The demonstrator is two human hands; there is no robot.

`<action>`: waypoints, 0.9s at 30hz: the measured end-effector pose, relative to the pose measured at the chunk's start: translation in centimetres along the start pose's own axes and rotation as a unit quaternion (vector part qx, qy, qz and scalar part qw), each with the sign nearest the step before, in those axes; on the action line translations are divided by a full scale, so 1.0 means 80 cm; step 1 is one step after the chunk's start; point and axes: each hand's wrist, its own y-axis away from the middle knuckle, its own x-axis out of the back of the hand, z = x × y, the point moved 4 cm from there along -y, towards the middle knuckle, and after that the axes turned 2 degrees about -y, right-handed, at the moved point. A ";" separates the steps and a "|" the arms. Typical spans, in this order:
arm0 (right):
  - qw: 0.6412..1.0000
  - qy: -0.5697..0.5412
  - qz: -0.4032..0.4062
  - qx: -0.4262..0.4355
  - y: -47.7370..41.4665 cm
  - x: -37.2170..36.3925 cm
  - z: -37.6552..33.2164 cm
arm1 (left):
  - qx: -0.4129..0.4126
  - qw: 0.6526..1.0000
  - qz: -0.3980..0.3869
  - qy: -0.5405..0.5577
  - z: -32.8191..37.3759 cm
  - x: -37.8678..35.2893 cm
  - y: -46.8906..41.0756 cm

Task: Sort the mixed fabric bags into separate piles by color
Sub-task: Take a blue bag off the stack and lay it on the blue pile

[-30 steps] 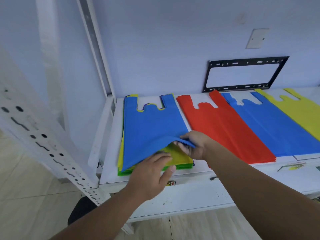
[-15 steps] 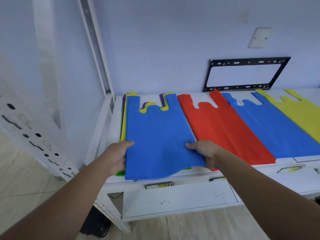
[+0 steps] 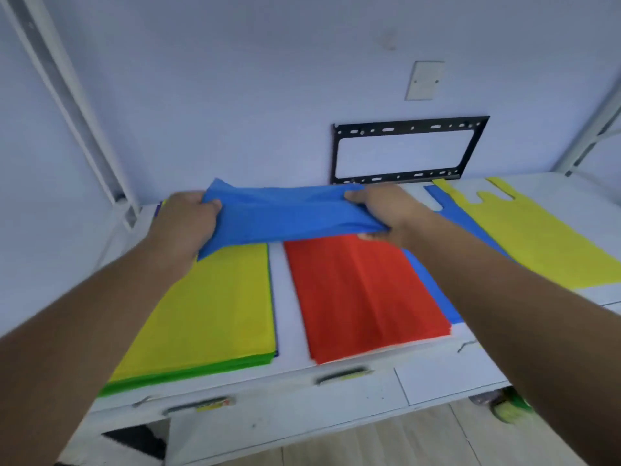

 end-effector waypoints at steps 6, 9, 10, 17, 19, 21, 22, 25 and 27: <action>0.998 -0.036 0.035 0.025 -0.065 0.200 -0.052 | -0.085 0.993 -0.019 0.078 0.165 -0.162 -0.032; 0.996 -0.067 0.034 0.046 -0.101 0.287 -0.070 | -0.116 0.987 -0.032 0.103 0.234 -0.234 -0.039; 0.994 -0.076 0.036 0.064 -0.110 0.312 -0.076 | -0.126 0.985 -0.031 0.113 0.253 -0.254 -0.042; 0.982 -0.103 0.014 0.157 -0.143 0.426 -0.024 | -0.176 0.980 -0.016 0.093 0.279 -0.357 -0.015; 0.986 -0.104 0.007 0.131 -0.135 0.434 0.035 | -0.163 0.982 -0.036 0.084 0.240 -0.389 0.008; 0.995 -0.073 -0.005 0.074 -0.125 0.435 0.107 | -0.103 0.988 -0.076 0.082 0.178 -0.423 0.035; 0.998 -0.051 -0.014 0.041 -0.121 0.432 0.143 | -0.068 0.991 -0.091 0.071 0.143 -0.438 0.048; 0.999 0.010 -0.006 -0.048 -0.114 0.428 0.231 | 0.040 0.989 -0.139 0.032 0.053 -0.474 0.078; 0.994 0.070 0.011 -0.083 -0.110 0.429 0.266 | 0.121 0.978 -0.170 0.029 0.018 -0.486 0.089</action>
